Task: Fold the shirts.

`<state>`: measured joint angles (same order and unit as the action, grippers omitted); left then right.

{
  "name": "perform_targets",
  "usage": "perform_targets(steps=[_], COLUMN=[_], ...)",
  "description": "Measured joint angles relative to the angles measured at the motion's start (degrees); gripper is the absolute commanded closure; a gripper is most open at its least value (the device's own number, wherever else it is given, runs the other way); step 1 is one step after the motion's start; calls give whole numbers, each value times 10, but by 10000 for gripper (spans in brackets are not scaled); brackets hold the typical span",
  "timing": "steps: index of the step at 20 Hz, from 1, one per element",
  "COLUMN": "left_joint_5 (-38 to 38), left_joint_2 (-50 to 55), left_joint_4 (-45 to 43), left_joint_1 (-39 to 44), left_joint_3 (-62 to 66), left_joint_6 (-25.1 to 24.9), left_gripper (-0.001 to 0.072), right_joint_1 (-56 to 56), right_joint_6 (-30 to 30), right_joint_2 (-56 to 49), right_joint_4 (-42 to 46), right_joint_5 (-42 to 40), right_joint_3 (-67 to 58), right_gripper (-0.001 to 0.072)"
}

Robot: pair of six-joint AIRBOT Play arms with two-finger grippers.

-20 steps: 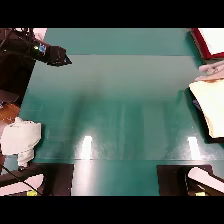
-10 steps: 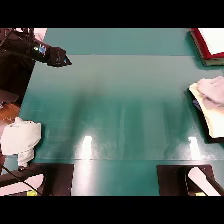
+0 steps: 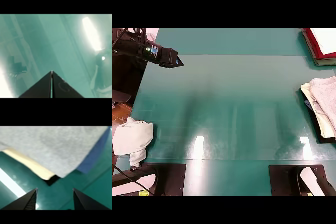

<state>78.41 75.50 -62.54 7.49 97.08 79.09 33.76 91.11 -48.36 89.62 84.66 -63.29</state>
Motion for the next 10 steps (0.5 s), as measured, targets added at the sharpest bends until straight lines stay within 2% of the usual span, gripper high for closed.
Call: perform_targets(steps=[1,2,6,10], left_joint_5=[0,-2,-3,-4], left_joint_2=[0,0,0,0], left_joint_4=[0,0,0,0], left_joint_1=[0,0,0,0], left_joint_3=[0,0,0,0], left_joint_6=[0,0,0,0], left_gripper=[678,678,678,678], right_joint_1=[0,0,-5,-36], right_joint_6=[0,0,0,-2], right_joint_2=[7,14,37,38], right_joint_4=[-27,-57,-141,-172], right_joint_5=[-5,-11,-30,-37], right_joint_3=[1,1,2,2], right_gripper=[609,700,701,700])
